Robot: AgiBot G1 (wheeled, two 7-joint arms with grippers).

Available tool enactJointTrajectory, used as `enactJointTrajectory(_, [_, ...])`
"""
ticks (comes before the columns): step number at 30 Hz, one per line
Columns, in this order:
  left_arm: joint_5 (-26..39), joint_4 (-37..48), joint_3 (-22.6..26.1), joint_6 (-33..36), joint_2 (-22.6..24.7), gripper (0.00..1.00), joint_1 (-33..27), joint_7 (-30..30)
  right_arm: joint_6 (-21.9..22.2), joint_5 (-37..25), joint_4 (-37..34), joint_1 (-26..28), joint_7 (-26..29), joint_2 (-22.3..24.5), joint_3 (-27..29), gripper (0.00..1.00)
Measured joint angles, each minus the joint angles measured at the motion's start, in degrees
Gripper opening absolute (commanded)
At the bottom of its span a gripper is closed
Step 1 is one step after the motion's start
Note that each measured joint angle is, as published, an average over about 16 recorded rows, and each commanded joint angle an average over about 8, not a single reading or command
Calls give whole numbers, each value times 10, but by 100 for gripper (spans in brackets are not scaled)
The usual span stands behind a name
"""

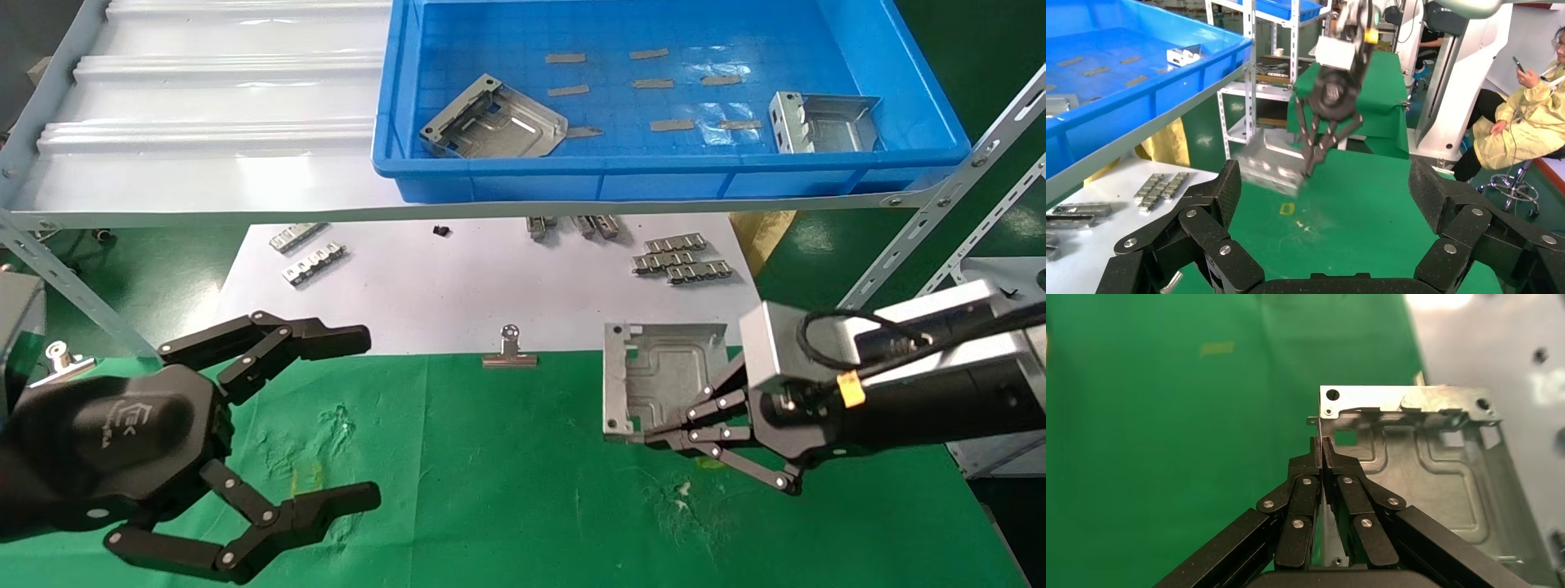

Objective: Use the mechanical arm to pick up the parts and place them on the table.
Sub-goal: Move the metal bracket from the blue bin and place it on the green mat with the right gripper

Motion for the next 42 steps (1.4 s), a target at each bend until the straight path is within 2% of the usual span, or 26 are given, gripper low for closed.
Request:
enactJointTrajectory(8, [0,0,0,0,0,100,0,0,3,-49,-105,-40,-110,-31,-34,0])
enactJointTrajectory(18, [0,0,0,0,0,100,0,0,17,-84,-275,-50,-238,-90,-55,0])
enactJointTrajectory(31, [0,0,0,0,0,100,0,0,23,-105,-428,-30,-343,-144,-65,0])
enactJointTrajectory(33, [0,0,0,0,0,100,0,0,23,-109,-443,-28,-353,-150,-67,9])
enactJointTrajectory(39, [0,0,0,0,0,100,0,0,27,-123,-481,-19,-380,-166,-76,83])
enactJointTrajectory(40, [0,0,0,0,0,100,0,0,28,-126,-486,-18,-383,-168,-78,93])
enactJointTrajectory(41, [0,0,0,0,0,100,0,0,29,-128,-490,-16,-387,-171,-79,99])
enactJointTrajectory(42, [0,0,0,0,0,100,0,0,30,-130,-495,-14,-391,-173,-80,100])
